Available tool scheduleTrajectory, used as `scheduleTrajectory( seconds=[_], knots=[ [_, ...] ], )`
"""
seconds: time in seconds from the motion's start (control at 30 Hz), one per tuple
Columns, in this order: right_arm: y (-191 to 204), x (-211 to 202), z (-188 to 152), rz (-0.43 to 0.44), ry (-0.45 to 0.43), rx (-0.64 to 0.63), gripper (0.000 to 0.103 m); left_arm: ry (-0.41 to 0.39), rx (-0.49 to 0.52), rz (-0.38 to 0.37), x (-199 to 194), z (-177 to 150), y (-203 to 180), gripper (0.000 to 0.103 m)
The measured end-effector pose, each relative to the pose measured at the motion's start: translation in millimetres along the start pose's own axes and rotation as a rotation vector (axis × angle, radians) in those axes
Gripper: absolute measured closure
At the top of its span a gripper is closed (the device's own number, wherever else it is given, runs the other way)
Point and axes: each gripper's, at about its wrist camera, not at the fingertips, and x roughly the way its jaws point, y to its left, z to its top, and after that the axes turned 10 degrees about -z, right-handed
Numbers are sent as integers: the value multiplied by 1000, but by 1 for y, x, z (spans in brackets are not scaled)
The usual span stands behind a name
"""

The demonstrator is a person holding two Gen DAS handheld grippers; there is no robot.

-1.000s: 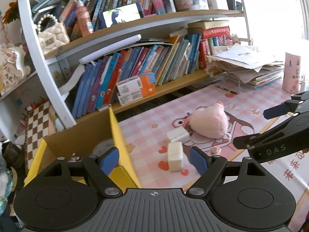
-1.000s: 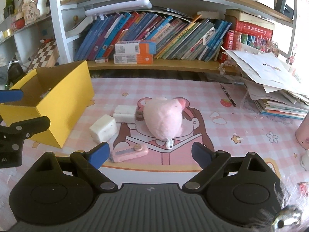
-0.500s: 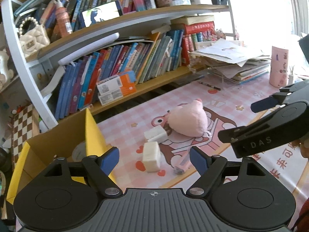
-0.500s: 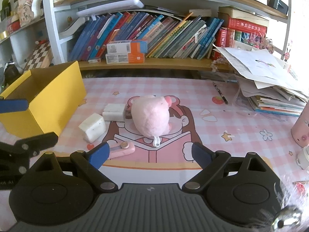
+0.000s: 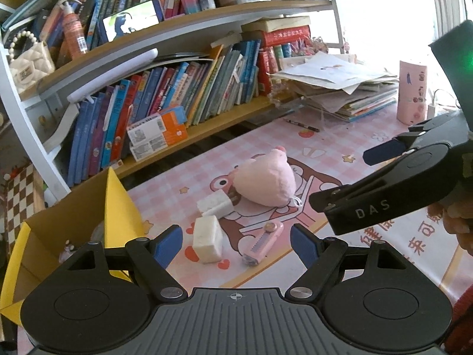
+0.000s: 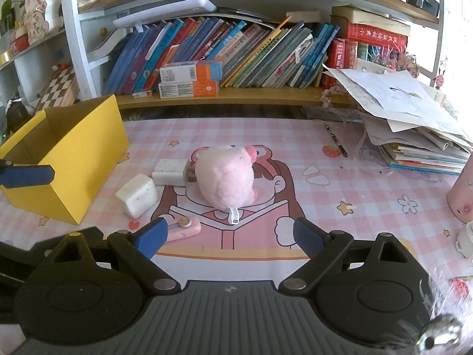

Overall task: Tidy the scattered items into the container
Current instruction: 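Move the right tool over the pink plush pig while the left tool approaches the pink box cutter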

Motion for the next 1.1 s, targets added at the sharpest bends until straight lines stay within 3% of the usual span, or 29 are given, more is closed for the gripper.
scheduleTrajectory(
  seconds=[0.37, 1.1],
  knots=[
    [1, 9, 4, 4, -13, -13, 11, 28, 64, -7, 16, 4, -11, 21],
    [-2, 37, 10, 8, 11, -20, 11, 84, 38, -54, 51, 9, -6, 29]
  ],
)
